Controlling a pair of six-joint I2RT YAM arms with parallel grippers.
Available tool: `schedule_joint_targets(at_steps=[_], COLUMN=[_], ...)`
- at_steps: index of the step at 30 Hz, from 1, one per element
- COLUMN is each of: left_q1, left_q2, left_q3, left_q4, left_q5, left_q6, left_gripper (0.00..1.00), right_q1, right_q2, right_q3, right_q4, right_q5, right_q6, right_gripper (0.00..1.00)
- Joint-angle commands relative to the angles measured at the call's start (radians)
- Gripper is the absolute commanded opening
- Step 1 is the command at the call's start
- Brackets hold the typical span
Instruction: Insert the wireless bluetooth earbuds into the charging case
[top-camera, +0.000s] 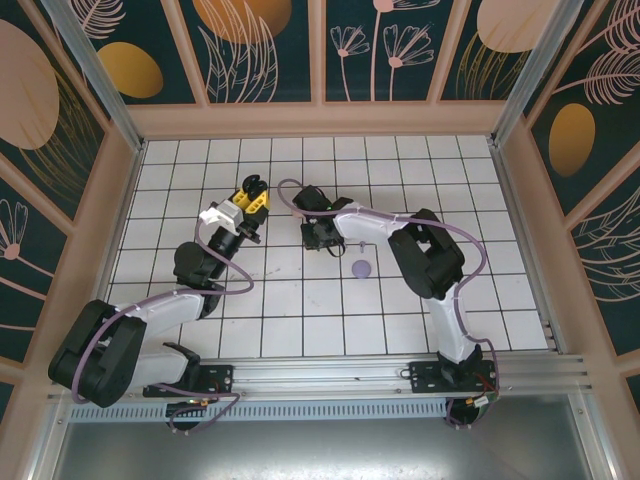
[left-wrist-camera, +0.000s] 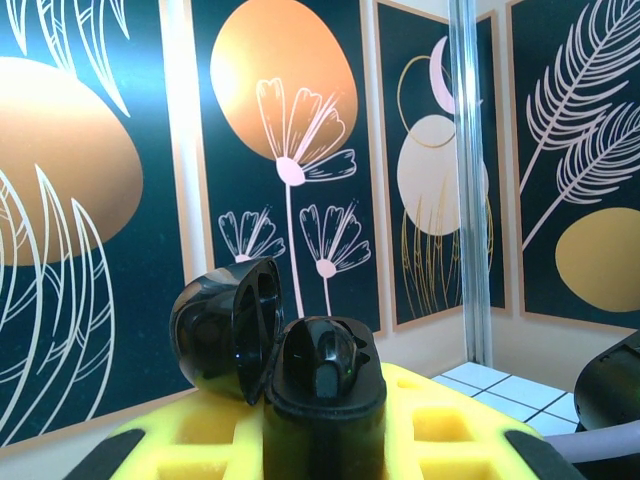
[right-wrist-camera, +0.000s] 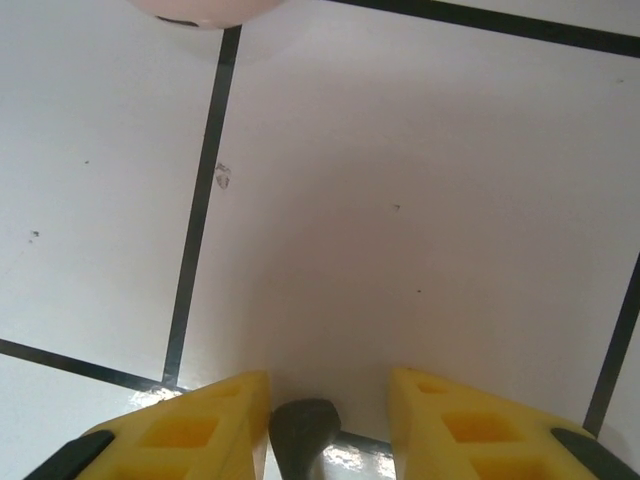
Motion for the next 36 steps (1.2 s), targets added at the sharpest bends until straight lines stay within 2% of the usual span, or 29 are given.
schedule_joint_targets(at_steps=[1, 11, 24, 36], left_q1=[0.007, 0.010, 0.011, 0.011], left_q2=[-0.016, -0.013, -0.021, -0.051], left_q3=[-0.008, -0.009, -0.006, 0.015], left_q4=[0.015, 0.018, 0.009, -0.021], left_q5=[0.000, 0.001, 0.000, 0.039], left_q6=[-0.011, -0.012, -0.013, -0.005], left_gripper=[0.00, 0.00, 0.00, 0.00], right_q1=[0.017, 0.035, 0.047, 0.033], right_q2=[0.027, 0.033, 0.020, -0.165], right_q3=[0.026, 0.016, 0.006, -0.006], right_q4=[-0.032, -0.033, -0.022, -0.003], right_q5=[0.020, 0.030, 0.031, 0.066], right_q6=[-0.015, -0.007, 0.002, 0.020], right_gripper=[0.37, 0.36, 0.22, 0.19])
